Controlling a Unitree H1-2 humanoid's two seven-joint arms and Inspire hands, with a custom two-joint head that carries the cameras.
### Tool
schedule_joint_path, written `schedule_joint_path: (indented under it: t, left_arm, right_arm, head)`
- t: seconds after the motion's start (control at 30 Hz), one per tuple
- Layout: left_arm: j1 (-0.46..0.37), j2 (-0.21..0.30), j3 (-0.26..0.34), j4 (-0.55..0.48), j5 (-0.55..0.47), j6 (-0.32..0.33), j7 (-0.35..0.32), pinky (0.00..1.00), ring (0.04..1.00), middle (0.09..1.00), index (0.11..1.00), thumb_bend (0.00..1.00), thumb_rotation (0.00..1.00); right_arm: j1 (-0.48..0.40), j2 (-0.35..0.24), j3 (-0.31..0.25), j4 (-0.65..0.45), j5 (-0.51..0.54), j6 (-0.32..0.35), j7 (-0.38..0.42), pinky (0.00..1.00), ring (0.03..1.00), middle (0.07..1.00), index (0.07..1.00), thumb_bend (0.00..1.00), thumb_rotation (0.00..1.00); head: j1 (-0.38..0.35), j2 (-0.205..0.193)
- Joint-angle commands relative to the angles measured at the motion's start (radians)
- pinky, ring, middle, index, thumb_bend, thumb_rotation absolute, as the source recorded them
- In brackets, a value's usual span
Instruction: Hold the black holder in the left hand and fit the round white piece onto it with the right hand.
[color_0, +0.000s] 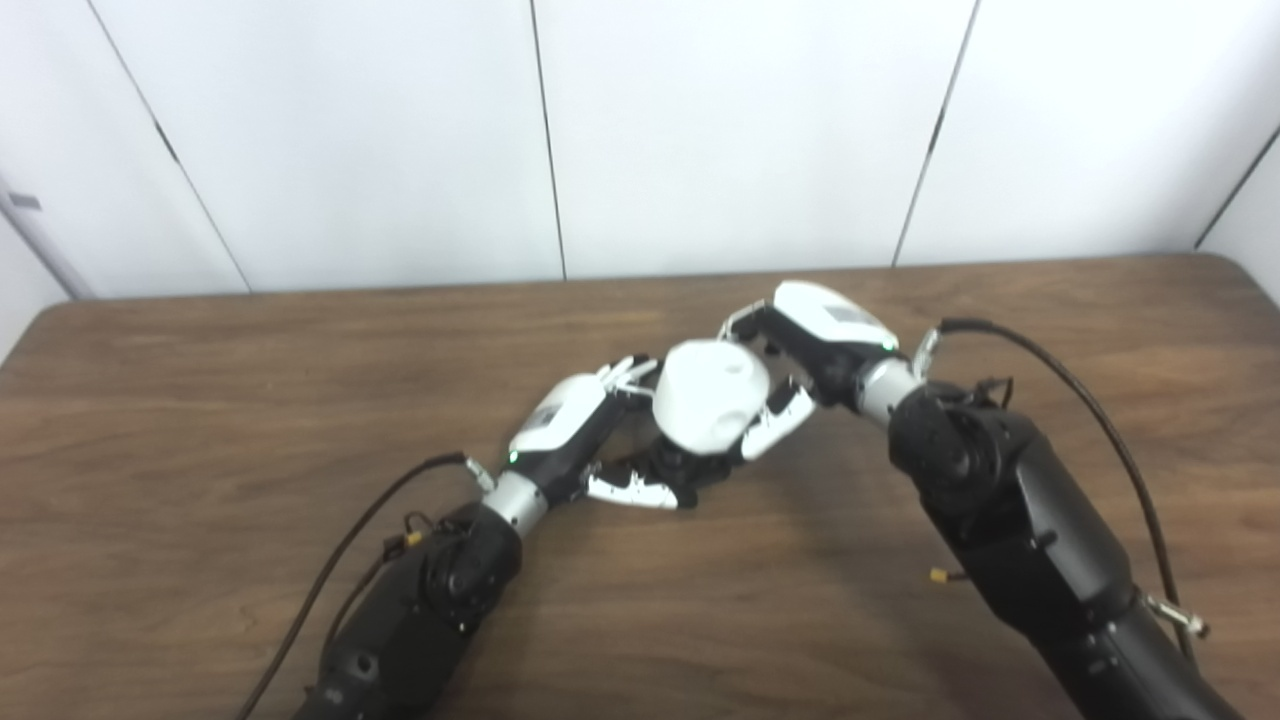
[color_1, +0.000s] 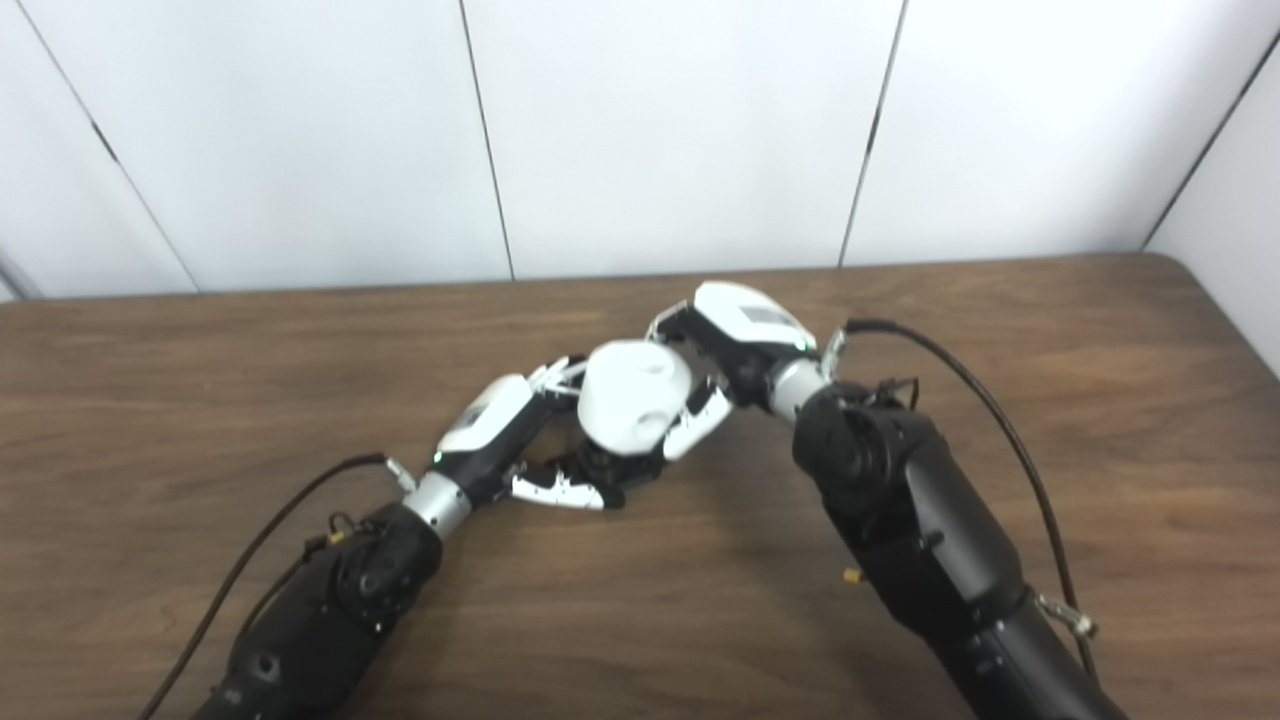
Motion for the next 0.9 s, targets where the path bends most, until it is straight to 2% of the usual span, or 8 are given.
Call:
schedule_joint_path:
  t: [0.0, 0.27, 0.6, 0.87]
  left_arm:
    - [0.082, -0.062, -0.072, 0.054, 0.015, 0.035, -0.082, 1.0, 1.0, 0.943, 0.481, 0.52, 0.06]
    - [0.082, -0.06, -0.077, 0.054, 0.016, 0.039, -0.084, 1.0, 1.0, 0.938, 0.481, 0.52, 0.06]
    - [0.081, -0.058, -0.08, 0.049, 0.016, 0.047, -0.089, 1.0, 1.0, 0.94, 0.481, 0.52, 0.06]
    - [0.083, -0.055, -0.081, 0.039, 0.009, 0.051, -0.092, 1.0, 1.0, 0.938, 0.481, 0.52, 0.06]
  right_arm:
    - [-0.063, 0.003, -0.015, -0.021, -0.002, -0.033, -0.046, 0.72, 0.814, 0.755, 0.481, 0.52, 0.14]
    - [-0.113, -0.005, -0.026, -0.019, 0.024, -0.046, -0.058, 0.69, 0.809, 0.747, 0.48, 0.52, 0.13]
    - [-0.159, -0.044, 0.015, -0.058, 0.014, -0.039, 0.031, 0.76, 0.824, 0.755, 0.482, 0.52, 0.13]
    - [-0.165, -0.085, 0.051, -0.076, 0.009, -0.085, 0.076, 0.71, 0.803, 0.75, 0.483, 0.52, 0.13]
  head:
    - [0.001, 0.002]
    - [0.0, 0.006]
    - [0.001, 0.008]
    - [0.002, 0.015]
